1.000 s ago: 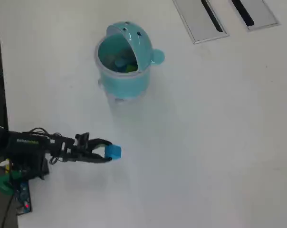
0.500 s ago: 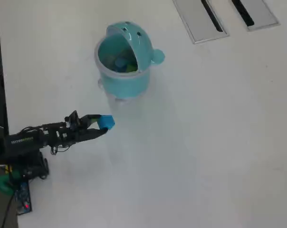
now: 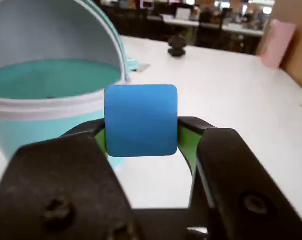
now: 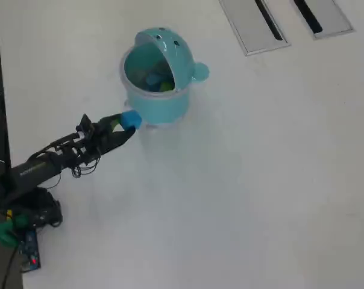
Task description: Grasp RGB lego blocks and put them in the bin one by one.
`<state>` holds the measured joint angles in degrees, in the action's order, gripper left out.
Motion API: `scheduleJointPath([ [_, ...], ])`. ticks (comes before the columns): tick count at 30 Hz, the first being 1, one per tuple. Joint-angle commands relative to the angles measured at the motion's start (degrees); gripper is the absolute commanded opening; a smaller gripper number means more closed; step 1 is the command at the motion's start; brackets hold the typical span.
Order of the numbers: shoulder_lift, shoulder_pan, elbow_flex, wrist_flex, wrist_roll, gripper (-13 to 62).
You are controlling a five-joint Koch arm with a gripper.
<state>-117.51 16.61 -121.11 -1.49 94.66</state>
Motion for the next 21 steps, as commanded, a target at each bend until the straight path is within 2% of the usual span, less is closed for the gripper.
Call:
scheduleJointPath([
  [1, 2.2, 2.1, 11.2, -4.9, 0.0, 15.0],
  [9, 8.5, 4.4, 21.0, -4.5, -0.1, 15.0],
  [16, 16.3, 10.7, 31.6, -3.8, -1.6, 15.0],
  [21, 19.7, 15.6, 33.8, -4.7, -1.8, 15.0],
])
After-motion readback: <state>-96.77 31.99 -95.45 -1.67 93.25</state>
